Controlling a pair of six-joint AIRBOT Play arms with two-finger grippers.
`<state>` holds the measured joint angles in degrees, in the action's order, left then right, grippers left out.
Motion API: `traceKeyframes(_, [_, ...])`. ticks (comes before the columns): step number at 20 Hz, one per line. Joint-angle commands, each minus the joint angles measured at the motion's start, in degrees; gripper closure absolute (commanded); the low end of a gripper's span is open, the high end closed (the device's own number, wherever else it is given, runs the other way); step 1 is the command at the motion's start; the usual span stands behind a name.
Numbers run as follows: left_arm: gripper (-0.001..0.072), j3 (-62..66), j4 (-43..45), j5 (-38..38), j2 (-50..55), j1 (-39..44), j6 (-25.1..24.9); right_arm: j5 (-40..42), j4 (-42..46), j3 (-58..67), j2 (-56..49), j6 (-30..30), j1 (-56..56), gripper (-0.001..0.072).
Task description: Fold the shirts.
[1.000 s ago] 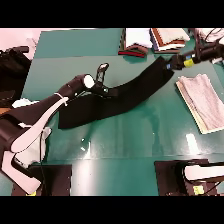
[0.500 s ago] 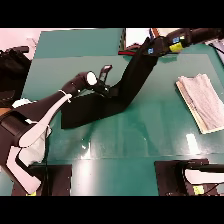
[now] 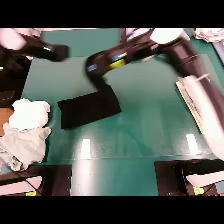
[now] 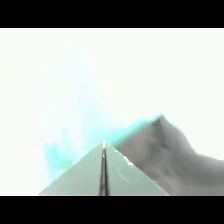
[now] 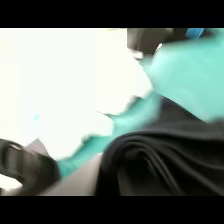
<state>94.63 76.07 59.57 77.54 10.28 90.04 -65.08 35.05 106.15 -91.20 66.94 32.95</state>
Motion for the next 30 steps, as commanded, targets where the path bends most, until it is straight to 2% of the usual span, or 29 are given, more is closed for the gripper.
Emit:
traceKeyframes(1, [0.0667, 0.13, 5.86, 2.60, -9.97, -6.73, -0.04, 14.69, -6.38, 0.07, -7.10, -6.12, 12.26, 0.0295])
traceKeyframes(3, [0.0667, 0.11, 6.14, 3.45, -12.28, -7.96, -0.09, 15.69, -5.35, 0.04, -8.52, -5.86, 13.53, 0.0301])
traceKeyframes(5, [0.0668, 0.11, 6.01, 4.50, -12.55, -7.50, -0.09, 10.82, 0.59, 0.02, -7.63, -3.85, 11.02, 0.0304])
traceKeyframes(9, [0.0668, -0.02, 6.03, 2.12, -11.82, -3.37, -0.48, 3.26, 13.62, -7.65, -2.45, 2.08, 0.61, 0.0304])
traceKeyframes(12, [0.0668, -0.07, 6.01, 0.44, -10.93, -0.63, -0.48, -1.03, 18.99, -16.85, -0.46, 7.08, -9.57, 0.0299])
traceKeyframes(13, [0.0668, -0.04, 6.01, 0.46, -10.58, -0.13, -0.50, -1.73, 18.78, -19.74, -0.94, 7.54, -13.14, 0.0267])
traceKeyframes(14, [0.0668, -0.07, 5.99, 0.50, -10.19, 0.44, -0.50, -1.86, 18.16, -22.05, -1.81, 8.24, -15.63, 0.0146])
traceKeyframes(15, [0.0668, -0.07, 6.01, 0.52, -9.79, 0.81, -0.55, -1.92, 16.72, -24.06, -3.23, 8.70, -17.94, 0.0103])
traceKeyframes(20, [0.0667, -0.07, 5.88, 0.46, -8.15, 1.51, -0.57, -3.54, 4.68, -24.55, -12.70, 8.44, -18.99, 0.0117])
traceKeyframes(24, [0.0667, -0.04, 5.84, 0.46, -7.78, 1.51, -0.52, -3.02, 3.39, -18.18, -19.78, 8.44, -11.52, 0.0119])
traceKeyframes(25, [0.0668, -0.07, 5.79, 0.52, -7.78, 1.51, -0.50, -2.95, 3.37, -16.02, -21.62, 8.44, -9.29, 0.0170])
traceKeyframes(26, [0.0667, -0.04, 5.57, 0.50, -7.78, 1.51, -0.50, -2.84, 3.43, -13.81, -23.30, 8.44, -7.32, 0.0257])
traceKeyframes(27, [0.0668, -0.07, 4.57, 0.50, -7.78, 1.51, -0.48, -2.51, 3.50, -11.34, -24.85, 8.44, -5.44, 0.0383])
traceKeyframes(28, [0.0668, -0.07, 3.54, 0.48, -7.78, 1.51, -0.46, -2.01, 4.02, -9.27, -25.81, 8.44, -4.04, 0.0571])
traceKeyframes(29, [0.0668, -0.07, 1.68, 0.44, -7.78, 1.51, -0.44, -1.18, 4.17, -7.39, -26.23, 8.39, -3.23, 0.0690])
traceKeyframes(30, [0.0668, -0.07, -0.48, 0.22, -7.78, 1.79, -0.44, -0.68, 4.17, -5.62, -26.18, 8.39, -3.21, 0.0691])
